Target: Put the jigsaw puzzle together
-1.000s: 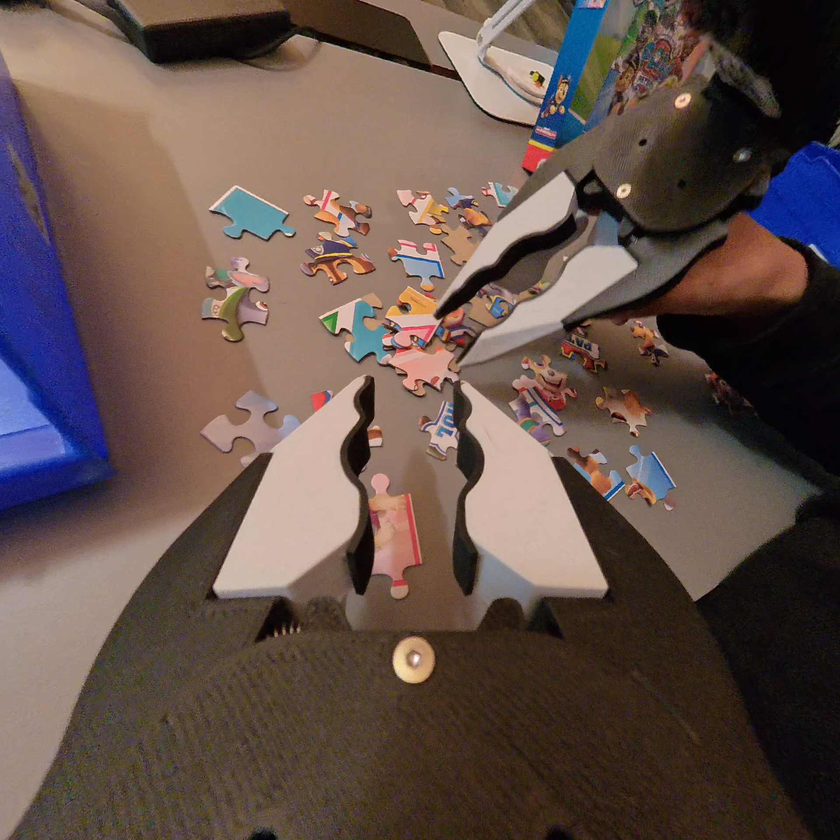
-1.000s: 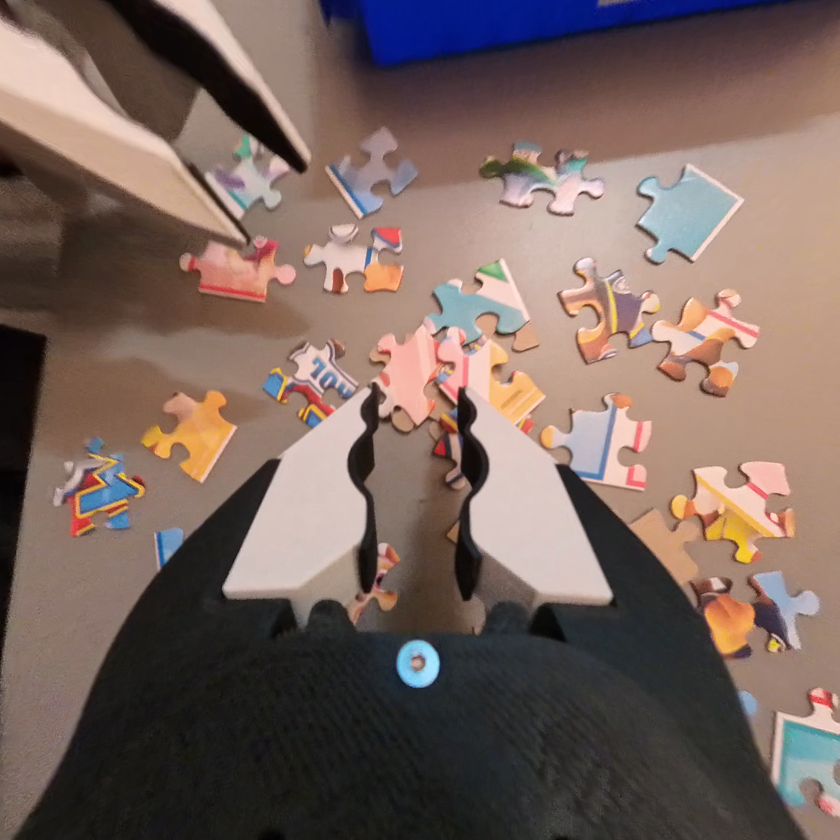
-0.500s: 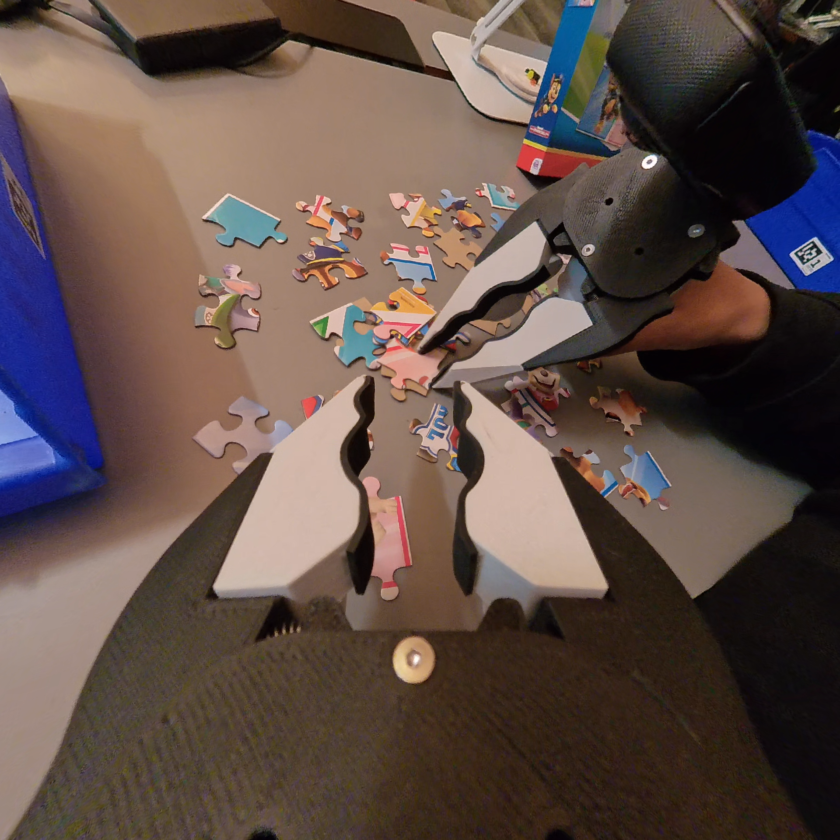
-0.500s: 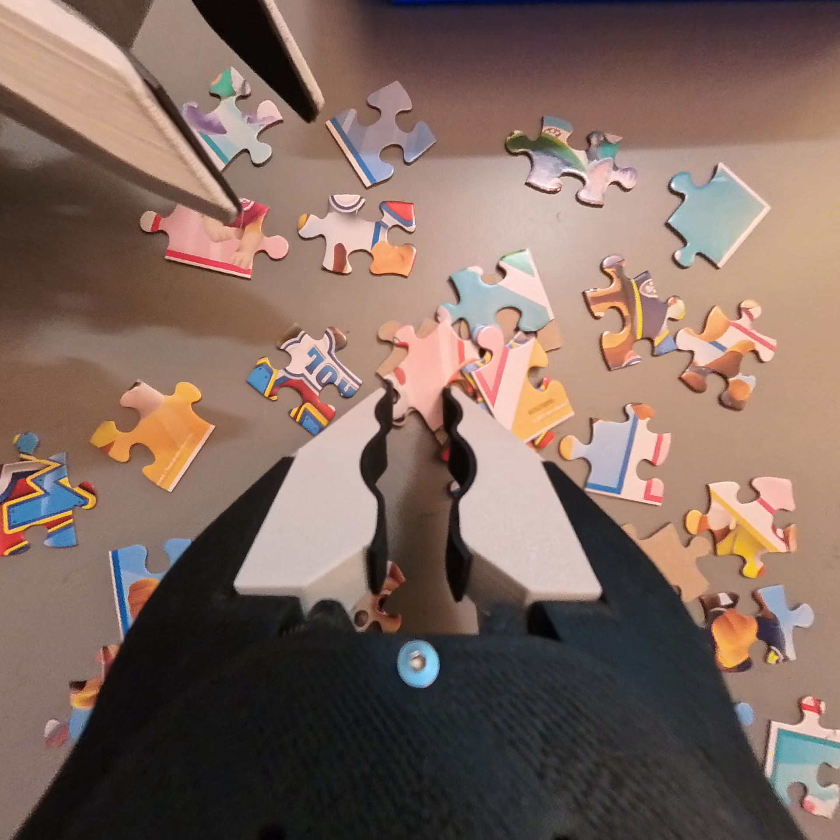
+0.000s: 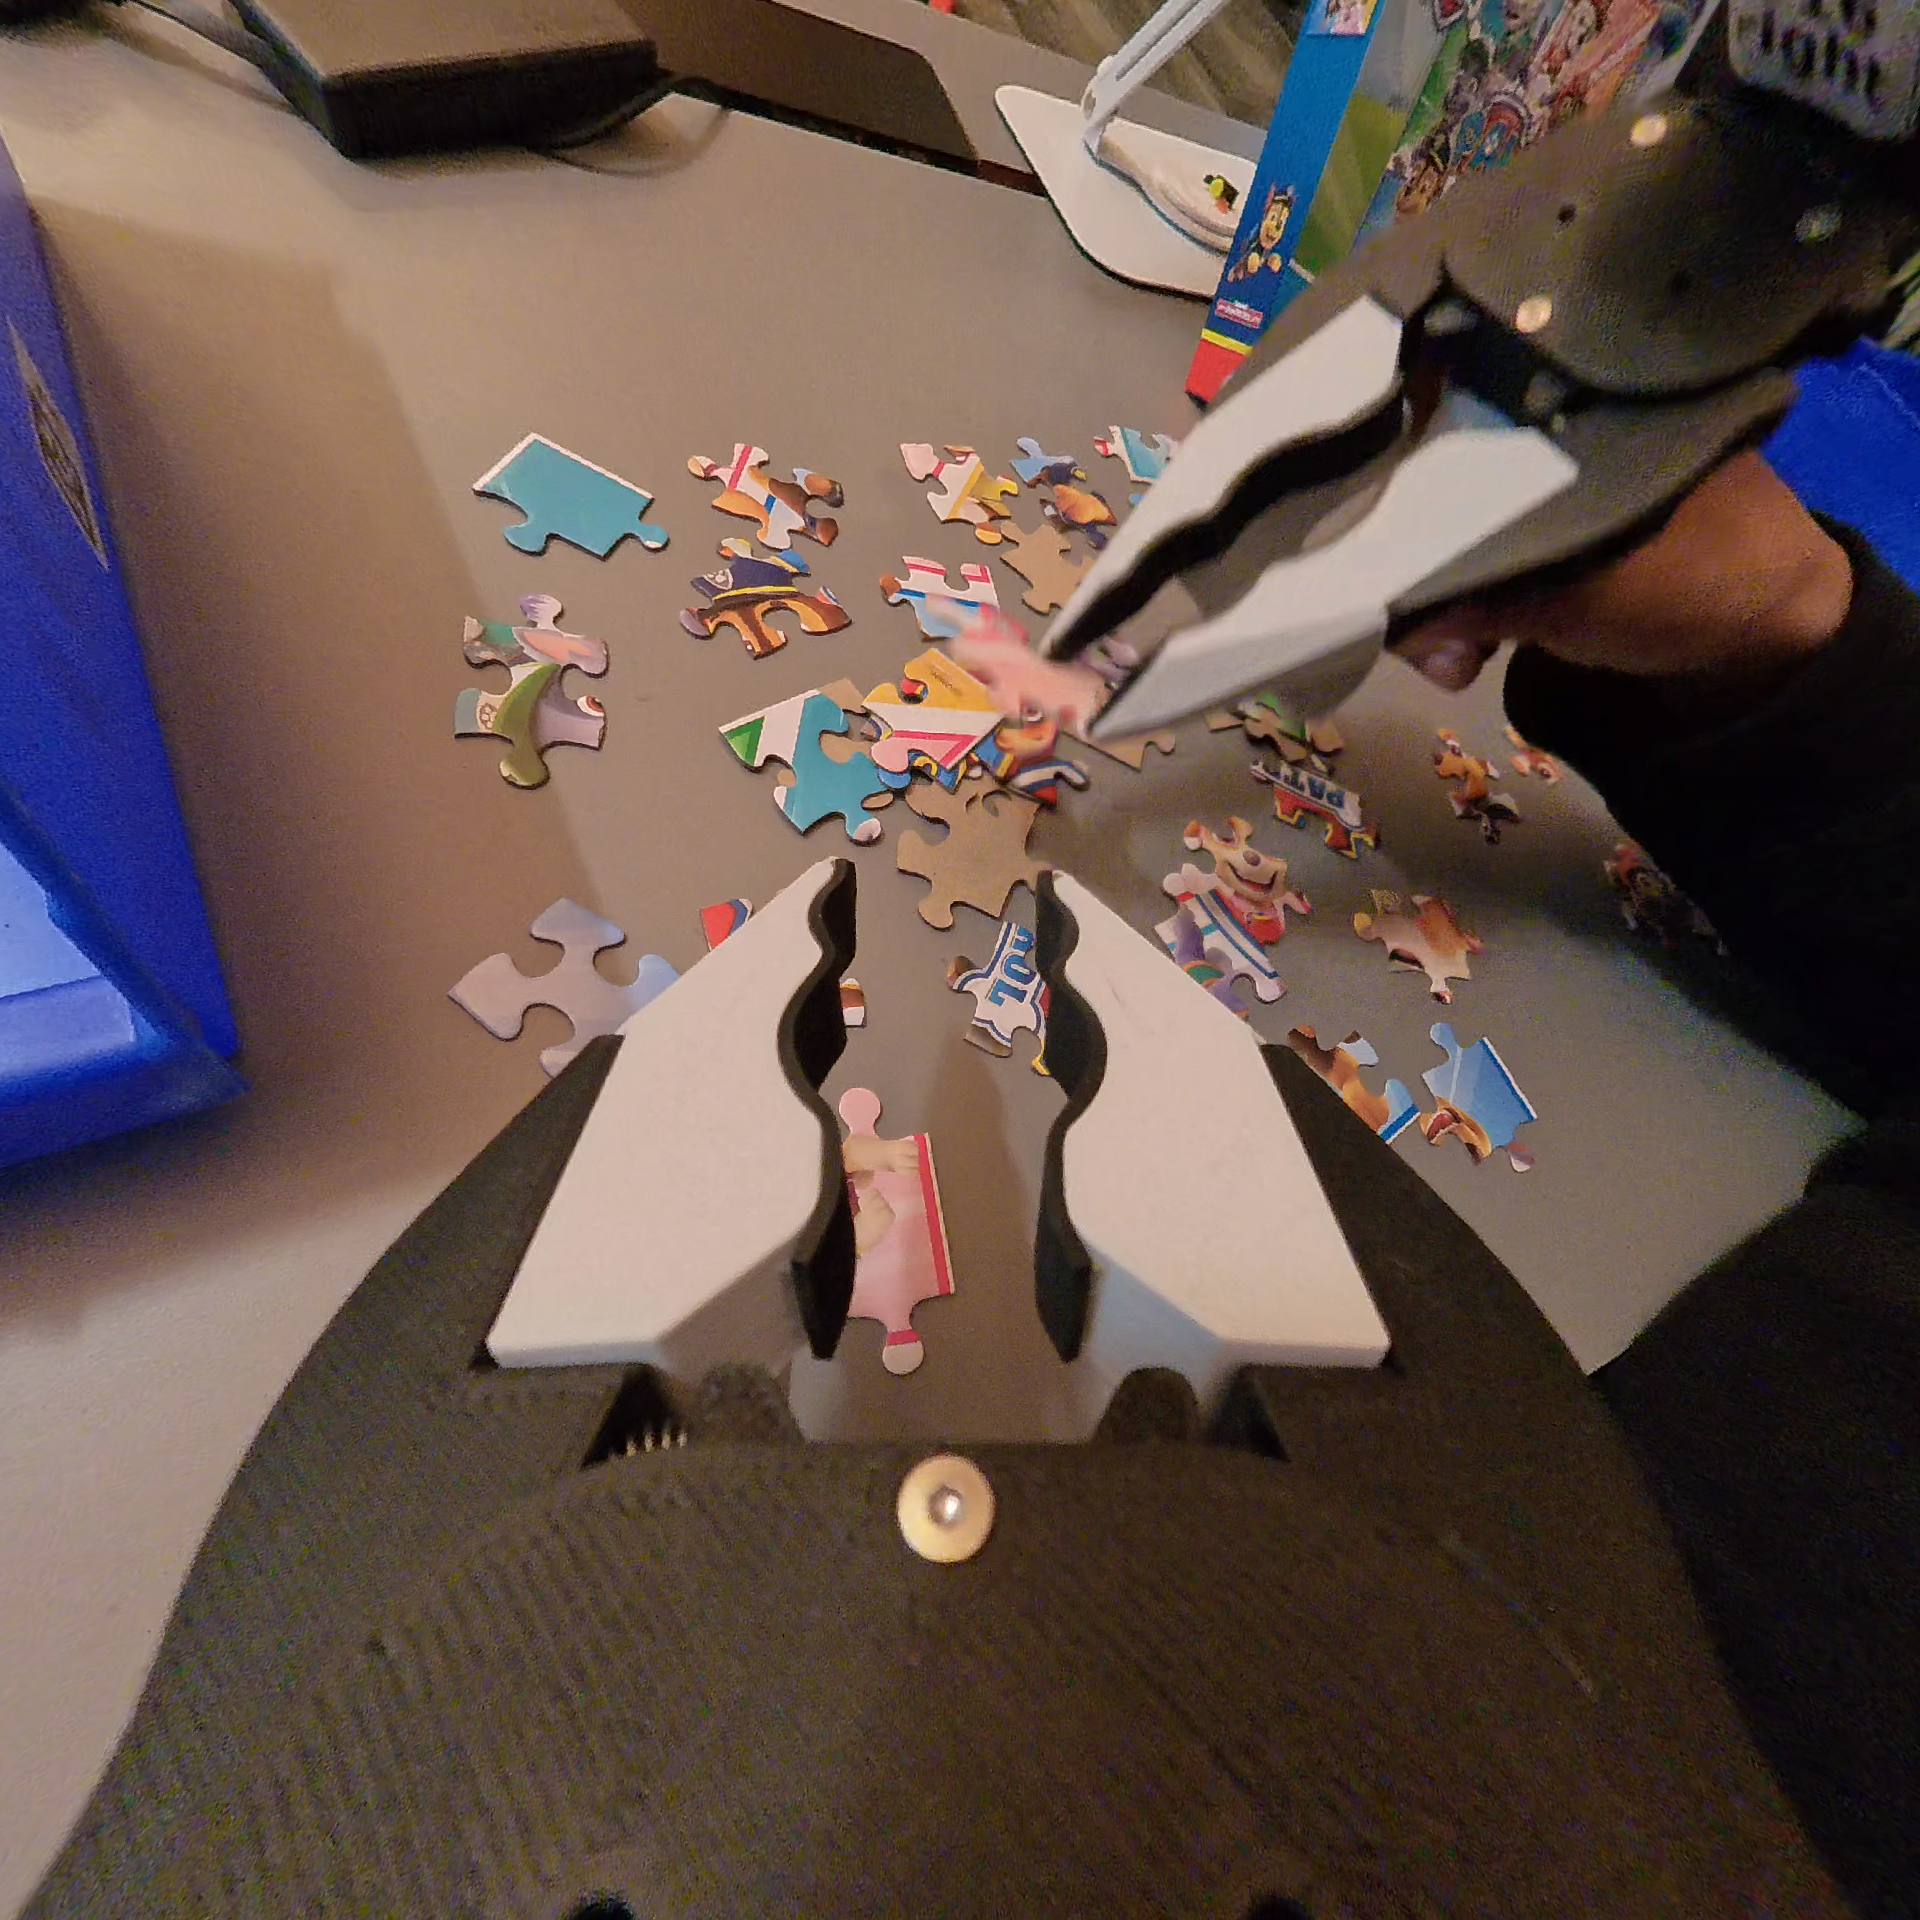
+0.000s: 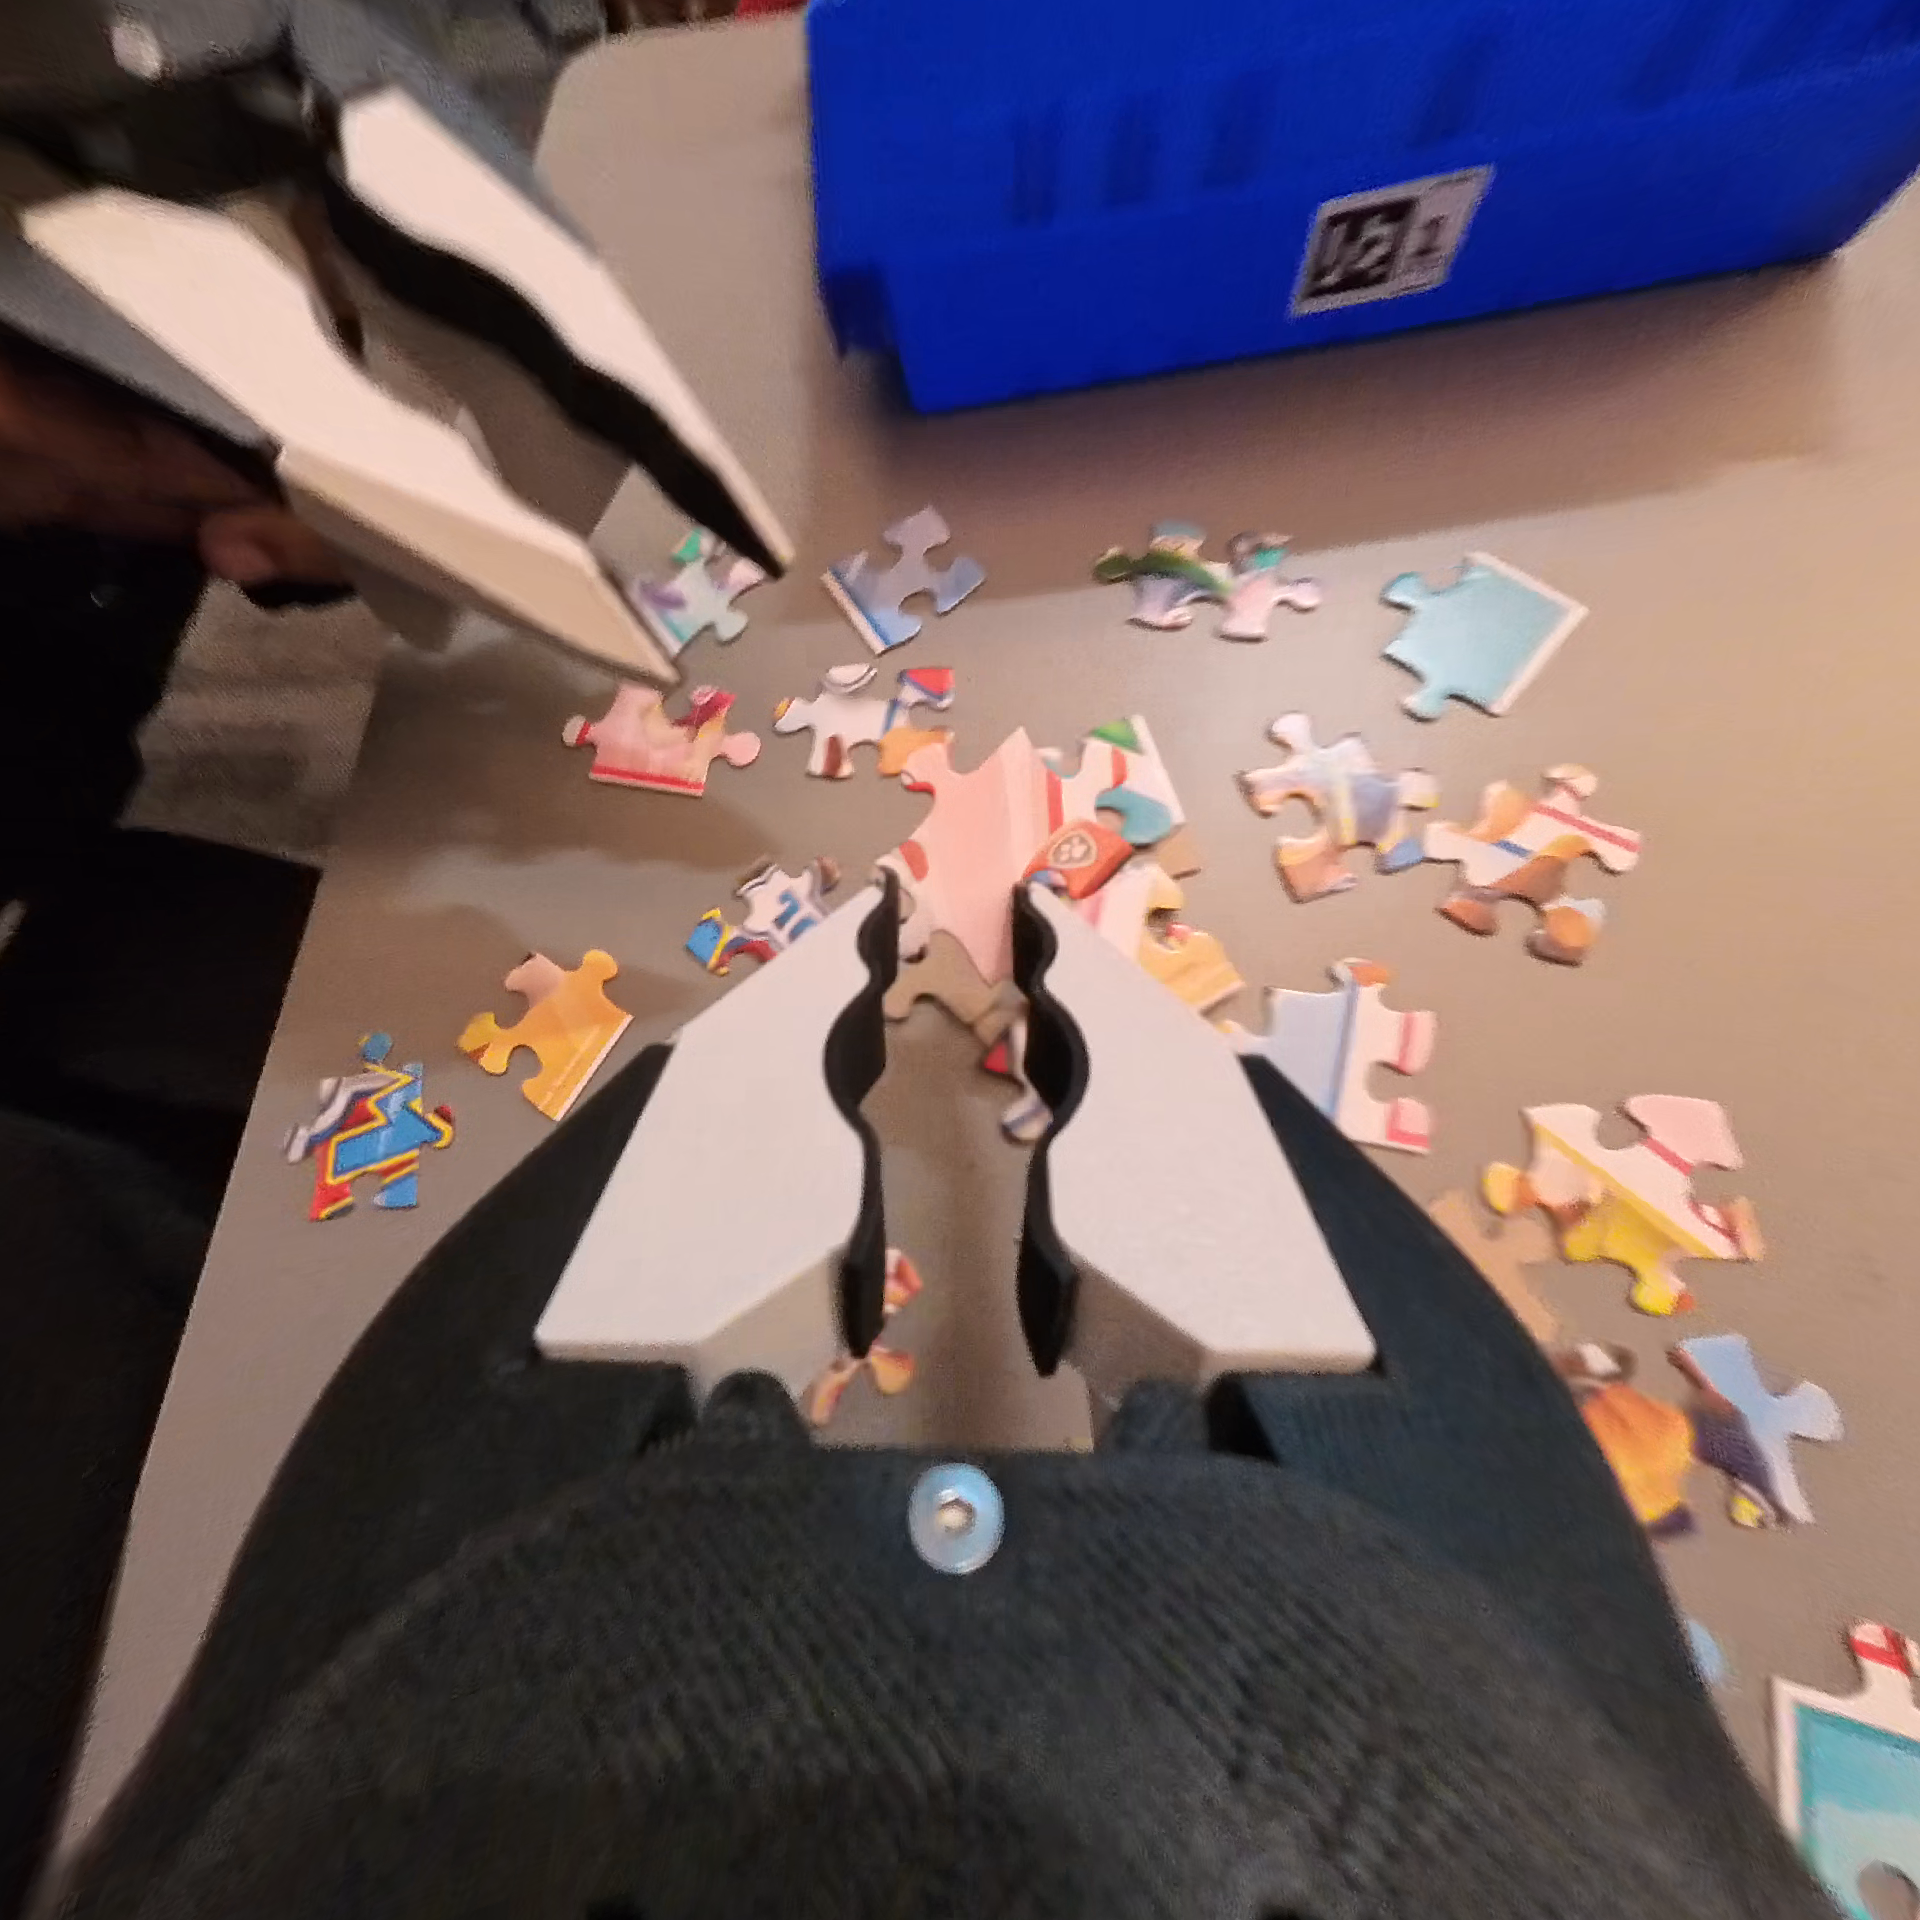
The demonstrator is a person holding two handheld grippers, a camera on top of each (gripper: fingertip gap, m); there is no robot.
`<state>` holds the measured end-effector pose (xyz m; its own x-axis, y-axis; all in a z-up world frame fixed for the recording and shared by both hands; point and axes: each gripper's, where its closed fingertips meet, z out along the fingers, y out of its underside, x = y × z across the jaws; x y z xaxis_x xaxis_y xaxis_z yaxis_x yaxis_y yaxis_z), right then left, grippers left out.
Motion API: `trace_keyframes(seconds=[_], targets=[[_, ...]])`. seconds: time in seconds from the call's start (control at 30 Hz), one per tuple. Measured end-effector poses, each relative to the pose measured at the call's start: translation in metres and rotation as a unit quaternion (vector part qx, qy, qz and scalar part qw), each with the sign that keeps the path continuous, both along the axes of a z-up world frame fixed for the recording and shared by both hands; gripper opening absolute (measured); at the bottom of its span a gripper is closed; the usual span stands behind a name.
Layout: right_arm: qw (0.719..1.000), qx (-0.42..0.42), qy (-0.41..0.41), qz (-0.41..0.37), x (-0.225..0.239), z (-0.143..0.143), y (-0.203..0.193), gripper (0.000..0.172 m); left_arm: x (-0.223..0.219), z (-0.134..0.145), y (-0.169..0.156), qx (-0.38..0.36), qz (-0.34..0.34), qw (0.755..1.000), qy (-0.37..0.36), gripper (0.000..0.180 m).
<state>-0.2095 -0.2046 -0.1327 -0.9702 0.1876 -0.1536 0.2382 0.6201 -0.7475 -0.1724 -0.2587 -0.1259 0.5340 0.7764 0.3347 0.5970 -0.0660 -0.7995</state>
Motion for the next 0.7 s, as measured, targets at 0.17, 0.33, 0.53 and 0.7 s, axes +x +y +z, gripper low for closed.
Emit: trace_keyframes(seconds=[0.17, 0.33, 0.53, 0.7], targets=[[0.995, 0.000, 0.025, -0.092, -0.075, 0.005, 0.030, 0.020, 0.000, -0.001, 0.001, 0.005, -0.001, 1.000, -0.001, 0.032], [0.981, 0.085, 0.053, -0.168, -0.157, -0.028, 0.054, 0.020, 0.000, -0.001, 0.006, 0.006, -0.008, 1.000, -0.002, 0.032], [0.975, 0.121, 0.028, -0.185, -0.185, -0.050, 0.053, 0.034, 0.000, -0.001, 0.010, 0.008, -0.011, 1.000, -0.004, 0.032], [0.981, 0.080, 0.031, -0.174, -0.156, -0.030, 0.054, 0.033, -0.004, -0.004, 0.009, 0.011, -0.009, 1.000, -0.007, 0.032]])
